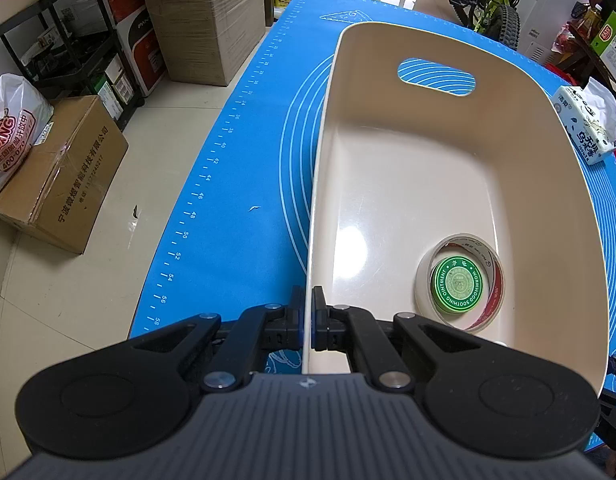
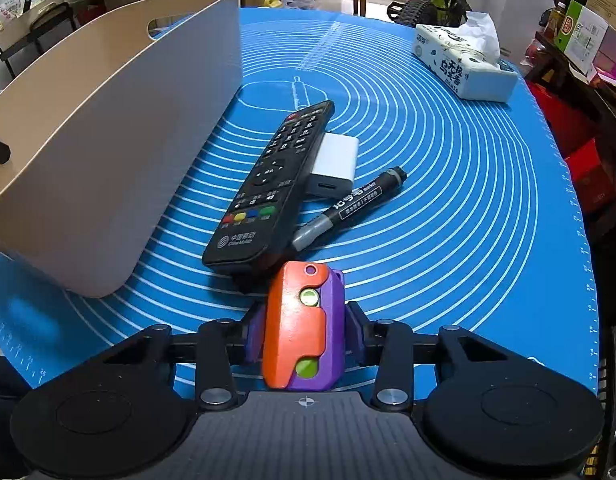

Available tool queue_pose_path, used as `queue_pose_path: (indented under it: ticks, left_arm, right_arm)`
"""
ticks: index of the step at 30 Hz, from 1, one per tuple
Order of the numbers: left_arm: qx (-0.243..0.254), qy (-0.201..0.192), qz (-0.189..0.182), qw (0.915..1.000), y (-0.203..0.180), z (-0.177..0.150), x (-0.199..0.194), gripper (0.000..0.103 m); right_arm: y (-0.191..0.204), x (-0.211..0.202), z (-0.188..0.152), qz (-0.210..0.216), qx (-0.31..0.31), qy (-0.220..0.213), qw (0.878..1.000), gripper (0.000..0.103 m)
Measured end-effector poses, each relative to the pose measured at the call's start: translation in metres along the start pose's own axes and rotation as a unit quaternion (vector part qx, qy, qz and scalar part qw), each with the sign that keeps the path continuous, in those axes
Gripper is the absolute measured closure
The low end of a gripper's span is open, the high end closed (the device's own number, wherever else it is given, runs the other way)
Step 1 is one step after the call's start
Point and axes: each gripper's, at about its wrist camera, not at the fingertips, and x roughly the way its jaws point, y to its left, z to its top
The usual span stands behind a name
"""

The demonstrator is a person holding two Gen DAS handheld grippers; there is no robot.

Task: Organize rigid objects
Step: 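Move the right tool to the orange-purple toy and grasp it, then lift the orange-purple toy, carry it into the basket and open the right tool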

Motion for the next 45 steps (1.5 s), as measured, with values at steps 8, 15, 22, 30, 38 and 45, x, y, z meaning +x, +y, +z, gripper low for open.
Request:
queue_pose_path:
  ticks: [8,15,22,30,38,45]
  left_arm:
    - [-0.001,0.000,0.000,1.0000,0.000,0.000,0.000,0.099]
    - [-0.001,0.000,-0.001,1.0000,0.000,0.000,0.000,0.099]
    - [-0.001,0.000,-0.001,1.0000,0.000,0.000,0.001,0.099]
    - [-0.001,0.000,-0.001,1.0000,0.000,0.000,0.000,0.099]
    - [-0.001,0.000,0.000,1.0000,0.001,0.000,0.000,0.099]
    - [-0.001,0.000,-0.001,1.0000,0.001,0.000,0.000,0.099]
  right_arm:
    - [-0.002,-0.003,0.000,-0.003,0.010,0.002,1.000,0.054]
    - [-0.007,-0.013,0.000,-0.018,0.021,-0.006,1.000,0.054]
    - [-0.015,-0.026,0.005,-0.031,0.036,-0.026,0.999,0.054]
    - [-0.024,-0.049,0.015,-0.041,0.058,-0.069,0.995,0.054]
    - [-0.029,-0.072,0.032,-0.041,0.067,-0.113,0.990,0.054]
    - [-0.027,-0.087,0.055,-0.039,0.068,-0.152,0.985,0.054]
